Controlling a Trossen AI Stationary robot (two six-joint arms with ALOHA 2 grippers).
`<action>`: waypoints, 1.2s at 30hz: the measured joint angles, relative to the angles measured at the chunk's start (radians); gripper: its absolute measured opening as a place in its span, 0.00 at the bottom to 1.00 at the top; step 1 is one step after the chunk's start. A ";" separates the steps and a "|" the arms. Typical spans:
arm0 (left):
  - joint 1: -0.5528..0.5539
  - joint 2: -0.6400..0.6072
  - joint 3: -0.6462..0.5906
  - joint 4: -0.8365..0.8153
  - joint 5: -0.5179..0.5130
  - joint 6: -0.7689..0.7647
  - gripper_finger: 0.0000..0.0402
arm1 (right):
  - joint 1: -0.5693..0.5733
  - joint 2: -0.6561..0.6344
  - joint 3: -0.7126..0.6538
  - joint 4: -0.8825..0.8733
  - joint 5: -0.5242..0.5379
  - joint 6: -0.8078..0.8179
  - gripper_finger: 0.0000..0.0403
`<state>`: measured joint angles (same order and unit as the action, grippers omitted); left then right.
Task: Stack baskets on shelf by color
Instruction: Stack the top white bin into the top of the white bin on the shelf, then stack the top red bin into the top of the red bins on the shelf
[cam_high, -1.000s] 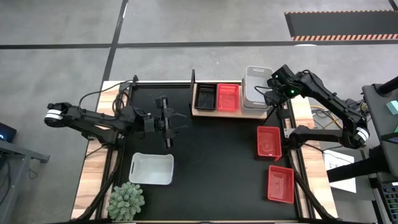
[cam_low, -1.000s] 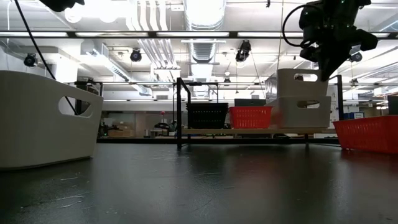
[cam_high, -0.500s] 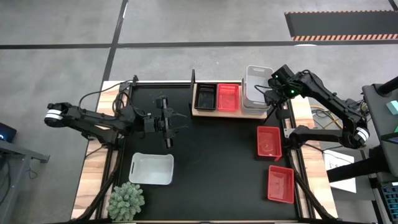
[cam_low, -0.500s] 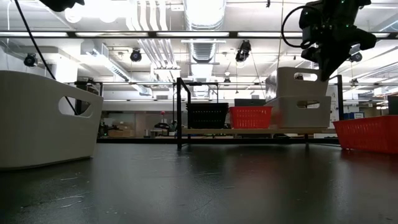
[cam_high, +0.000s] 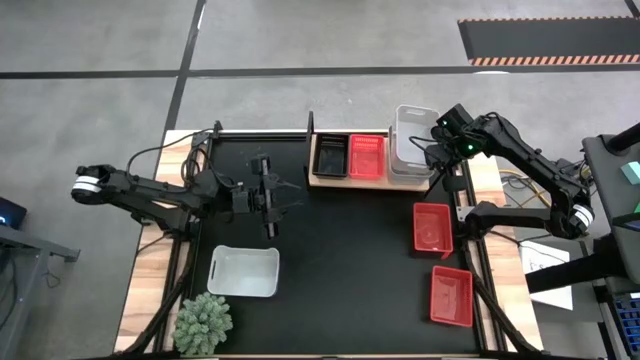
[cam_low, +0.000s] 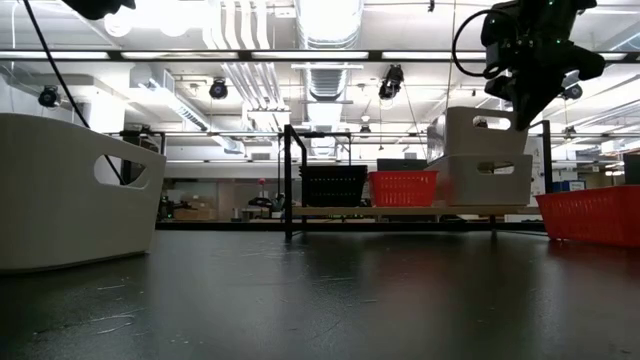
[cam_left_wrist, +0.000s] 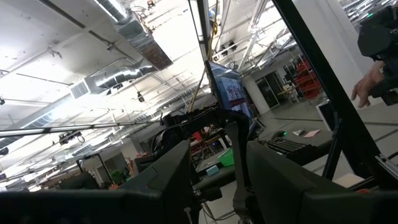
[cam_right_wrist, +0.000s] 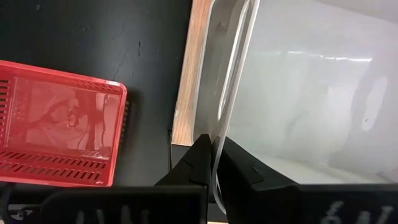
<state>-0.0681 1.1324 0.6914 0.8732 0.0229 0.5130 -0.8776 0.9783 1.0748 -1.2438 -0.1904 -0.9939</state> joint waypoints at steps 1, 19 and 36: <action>0.000 0.000 0.000 0.000 0.000 0.000 0.36 | 0.000 0.000 0.000 0.000 0.000 0.000 0.04; 0.000 0.000 -0.001 0.000 0.000 0.000 0.36 | 0.000 0.002 0.000 0.006 0.003 0.086 0.33; 0.000 0.000 -0.007 0.009 0.000 0.000 0.36 | 0.128 0.094 0.034 0.187 0.182 0.451 0.03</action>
<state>-0.0677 1.1320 0.6845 0.8818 0.0227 0.5133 -0.7499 1.0728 1.1088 -1.0565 -0.0086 -0.5427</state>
